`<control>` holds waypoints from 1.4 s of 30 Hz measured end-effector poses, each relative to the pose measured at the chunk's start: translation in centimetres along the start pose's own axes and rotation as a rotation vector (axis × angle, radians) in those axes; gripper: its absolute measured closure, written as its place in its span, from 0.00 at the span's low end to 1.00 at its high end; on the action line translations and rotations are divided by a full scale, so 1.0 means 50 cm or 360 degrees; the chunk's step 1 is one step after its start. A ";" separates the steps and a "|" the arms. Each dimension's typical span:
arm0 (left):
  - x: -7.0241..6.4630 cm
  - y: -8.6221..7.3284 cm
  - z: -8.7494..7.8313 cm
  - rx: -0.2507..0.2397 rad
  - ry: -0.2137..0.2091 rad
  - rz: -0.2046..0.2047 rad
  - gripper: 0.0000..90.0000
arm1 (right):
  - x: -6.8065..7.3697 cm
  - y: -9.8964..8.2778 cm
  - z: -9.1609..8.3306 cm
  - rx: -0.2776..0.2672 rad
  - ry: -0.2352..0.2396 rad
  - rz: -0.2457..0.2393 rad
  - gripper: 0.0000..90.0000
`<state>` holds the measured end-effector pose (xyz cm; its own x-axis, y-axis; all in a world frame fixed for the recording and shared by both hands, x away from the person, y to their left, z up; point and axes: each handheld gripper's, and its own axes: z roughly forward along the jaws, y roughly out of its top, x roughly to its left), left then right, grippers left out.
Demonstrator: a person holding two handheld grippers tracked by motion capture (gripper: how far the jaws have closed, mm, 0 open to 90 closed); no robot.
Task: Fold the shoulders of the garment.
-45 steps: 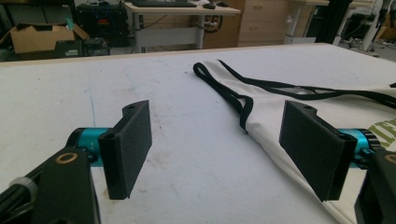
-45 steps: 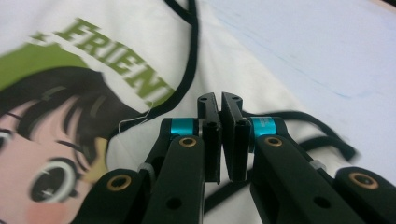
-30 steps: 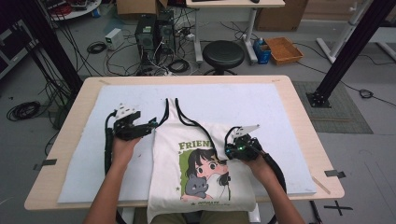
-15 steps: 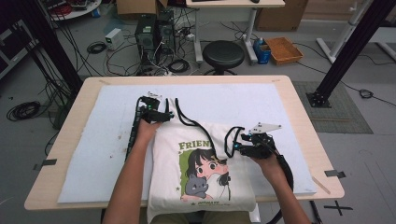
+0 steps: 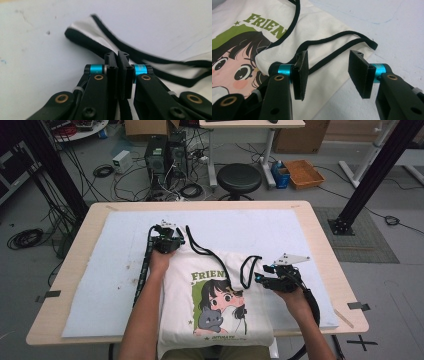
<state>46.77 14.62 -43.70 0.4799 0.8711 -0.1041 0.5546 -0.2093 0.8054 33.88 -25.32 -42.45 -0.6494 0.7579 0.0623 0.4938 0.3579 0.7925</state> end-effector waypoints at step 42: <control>-0.043 -0.073 -0.117 -0.0216 -0.0448 -0.0026 0.95 | 0.003 0.003 0.011 0.0015 0.0043 0.0016 0.54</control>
<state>39.73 16.12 -42.99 0.6516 0.7125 -0.2602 0.4773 -0.1186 0.8707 34.18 -24.82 -42.66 -0.6598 0.7464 0.0867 0.5056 0.3557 0.7860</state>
